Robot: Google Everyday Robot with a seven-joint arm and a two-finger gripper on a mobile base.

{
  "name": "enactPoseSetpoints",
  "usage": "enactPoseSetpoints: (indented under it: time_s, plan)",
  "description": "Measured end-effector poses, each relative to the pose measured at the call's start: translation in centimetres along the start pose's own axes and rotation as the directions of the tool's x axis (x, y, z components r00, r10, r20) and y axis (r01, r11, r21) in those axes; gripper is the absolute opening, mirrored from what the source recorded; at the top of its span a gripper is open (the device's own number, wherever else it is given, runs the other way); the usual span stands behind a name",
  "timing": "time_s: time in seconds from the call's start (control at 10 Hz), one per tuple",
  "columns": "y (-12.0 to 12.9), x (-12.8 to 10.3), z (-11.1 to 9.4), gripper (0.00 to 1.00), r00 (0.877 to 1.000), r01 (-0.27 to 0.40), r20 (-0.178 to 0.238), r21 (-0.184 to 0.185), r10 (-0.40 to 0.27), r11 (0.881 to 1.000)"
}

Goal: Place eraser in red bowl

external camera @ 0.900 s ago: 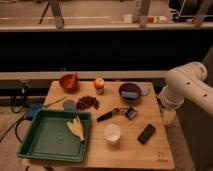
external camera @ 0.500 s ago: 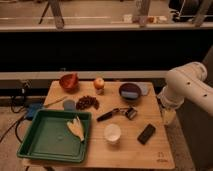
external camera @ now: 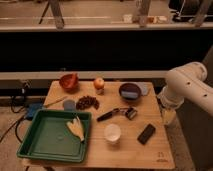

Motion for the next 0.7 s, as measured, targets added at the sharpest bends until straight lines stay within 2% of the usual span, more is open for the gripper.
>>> enactPoseSetpoints:
  time_s: [0.5, 0.6, 0.7]
  plan:
    - [0.06, -0.01, 0.03, 0.80, 1.000, 0.013, -0.002, -0.001, -0.013, 1.000]
    - [0.18, -0.22, 0.03, 0.80, 0.998, 0.066, -0.012, -0.005, -0.066, 0.998]
    - [0.24, -0.82, 0.08, 0.80, 0.991, 0.135, -0.013, -0.010, -0.135, 0.991]
